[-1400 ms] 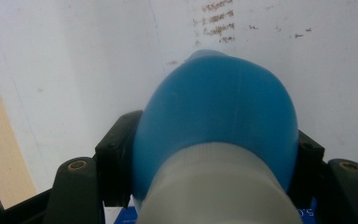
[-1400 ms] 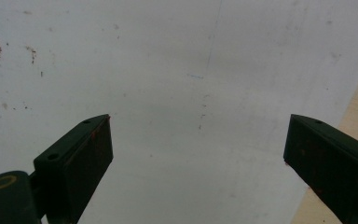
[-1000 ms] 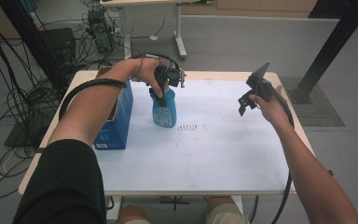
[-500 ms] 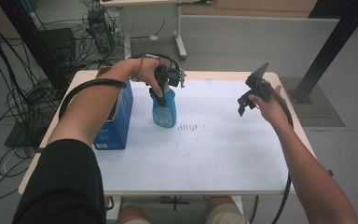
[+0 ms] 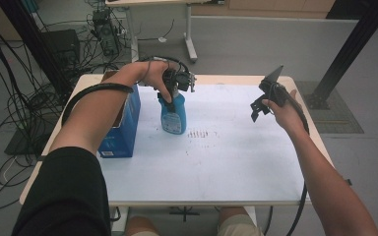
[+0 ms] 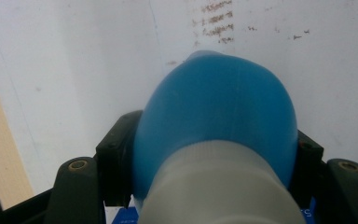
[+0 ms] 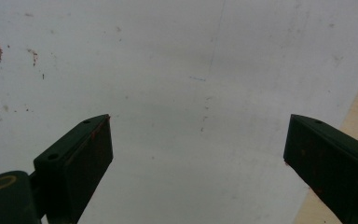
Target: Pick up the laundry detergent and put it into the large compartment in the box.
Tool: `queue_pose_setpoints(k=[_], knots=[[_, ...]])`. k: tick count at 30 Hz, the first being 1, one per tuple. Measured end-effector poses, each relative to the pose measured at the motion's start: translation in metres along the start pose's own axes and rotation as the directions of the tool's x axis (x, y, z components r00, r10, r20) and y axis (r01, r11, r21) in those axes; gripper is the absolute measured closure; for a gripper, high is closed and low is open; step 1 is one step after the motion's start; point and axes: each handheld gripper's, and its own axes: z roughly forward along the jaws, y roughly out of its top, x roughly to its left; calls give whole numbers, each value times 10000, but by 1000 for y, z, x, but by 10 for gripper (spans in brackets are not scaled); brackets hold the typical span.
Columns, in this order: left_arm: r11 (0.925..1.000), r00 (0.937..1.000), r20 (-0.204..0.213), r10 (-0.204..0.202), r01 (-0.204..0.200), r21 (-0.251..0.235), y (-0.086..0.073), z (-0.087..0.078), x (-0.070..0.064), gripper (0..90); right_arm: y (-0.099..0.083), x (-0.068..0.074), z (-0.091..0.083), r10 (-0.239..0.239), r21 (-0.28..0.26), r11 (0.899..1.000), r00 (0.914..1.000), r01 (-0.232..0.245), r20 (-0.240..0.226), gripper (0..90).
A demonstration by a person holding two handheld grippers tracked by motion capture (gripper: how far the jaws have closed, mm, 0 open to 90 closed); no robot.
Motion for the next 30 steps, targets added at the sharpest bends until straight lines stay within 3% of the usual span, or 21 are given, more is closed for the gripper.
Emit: queue_pose_setpoints(k=[30], knots=[[10000,10000,17,-72,72,-46,-1,0,0,356,1,1,-1,-59,15,10000,10000,59,30,80]])
